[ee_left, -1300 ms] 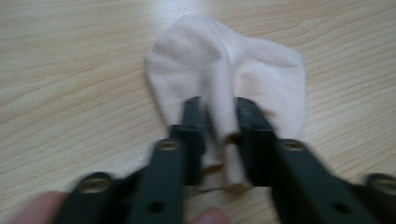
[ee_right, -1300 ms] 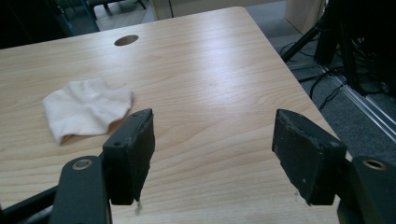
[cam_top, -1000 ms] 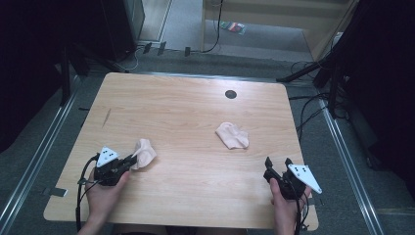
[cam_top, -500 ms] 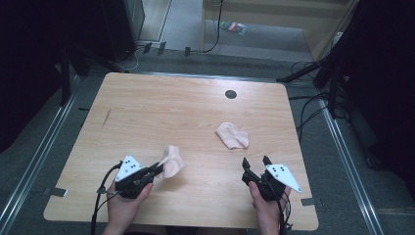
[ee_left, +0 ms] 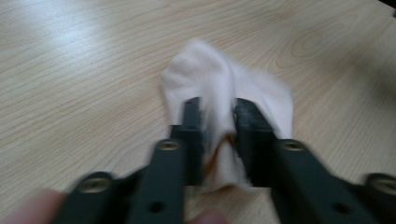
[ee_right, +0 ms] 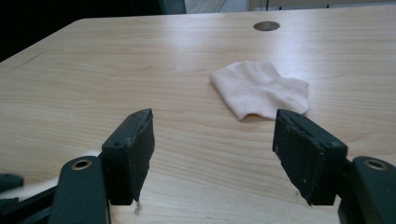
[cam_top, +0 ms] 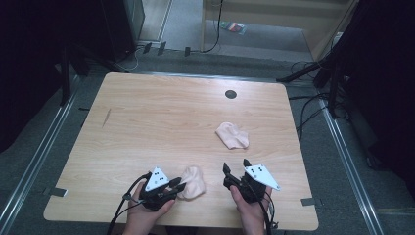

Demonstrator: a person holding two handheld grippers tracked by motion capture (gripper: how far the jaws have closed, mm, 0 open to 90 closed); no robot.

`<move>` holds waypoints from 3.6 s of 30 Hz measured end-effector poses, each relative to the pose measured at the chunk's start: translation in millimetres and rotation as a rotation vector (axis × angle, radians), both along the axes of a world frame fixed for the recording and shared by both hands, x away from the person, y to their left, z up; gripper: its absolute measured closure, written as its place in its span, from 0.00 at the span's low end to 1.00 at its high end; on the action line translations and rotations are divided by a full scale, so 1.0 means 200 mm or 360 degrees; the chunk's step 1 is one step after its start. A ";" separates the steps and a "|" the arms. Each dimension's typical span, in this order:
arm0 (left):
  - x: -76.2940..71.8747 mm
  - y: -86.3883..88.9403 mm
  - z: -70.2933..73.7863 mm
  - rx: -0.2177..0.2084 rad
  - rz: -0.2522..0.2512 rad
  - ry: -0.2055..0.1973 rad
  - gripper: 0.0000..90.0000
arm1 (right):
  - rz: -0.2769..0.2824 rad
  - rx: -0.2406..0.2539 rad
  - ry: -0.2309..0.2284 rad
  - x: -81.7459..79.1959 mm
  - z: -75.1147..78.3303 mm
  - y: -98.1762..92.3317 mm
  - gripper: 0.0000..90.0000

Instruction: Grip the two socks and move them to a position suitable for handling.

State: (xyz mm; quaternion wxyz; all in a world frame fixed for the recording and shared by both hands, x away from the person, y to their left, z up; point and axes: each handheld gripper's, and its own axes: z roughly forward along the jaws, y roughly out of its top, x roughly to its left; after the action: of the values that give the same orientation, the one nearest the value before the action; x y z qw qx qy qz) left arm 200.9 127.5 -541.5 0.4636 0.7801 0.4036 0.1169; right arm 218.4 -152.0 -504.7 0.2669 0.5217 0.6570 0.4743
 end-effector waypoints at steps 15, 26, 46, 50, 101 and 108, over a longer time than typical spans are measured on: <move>0.09 0.27 0.07 -0.0148 0.0225 -0.0045 0.50 | 0.0296 -0.0100 0.0280 -0.04 -0.13 0.29 0.54; 0.10 0.28 0.07 -0.0133 0.0221 -0.0022 0.52 | 0.0397 -0.0147 0.0422 -0.05 -0.21 0.37 0.67; 0.14 0.22 0.01 -0.0213 -0.0146 0.0154 0.44 | 0.0569 -0.0209 0.0225 -0.08 -0.04 0.33 0.97; 0.14 0.20 0.00 -0.0205 -0.0236 0.0171 0.40 | 0.0609 -0.0219 0.0180 -0.09 0.02 0.31 0.97; 0.20 0.21 -0.03 0.0017 0.0051 -0.0066 0.65 | 0.0269 -0.0263 0.0442 0.00 -0.15 0.14 0.57; 0.26 0.12 -0.05 0.0165 0.0038 -0.0002 0.83 | 0.0203 -0.0321 0.0442 -0.03 -0.20 0.13 0.76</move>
State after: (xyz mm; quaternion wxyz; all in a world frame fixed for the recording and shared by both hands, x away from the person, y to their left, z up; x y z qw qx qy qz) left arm 253.5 152.1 -551.5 0.4215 0.7981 0.4059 0.1438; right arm 211.8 -126.2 -544.8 0.1939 0.5099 0.7637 0.3453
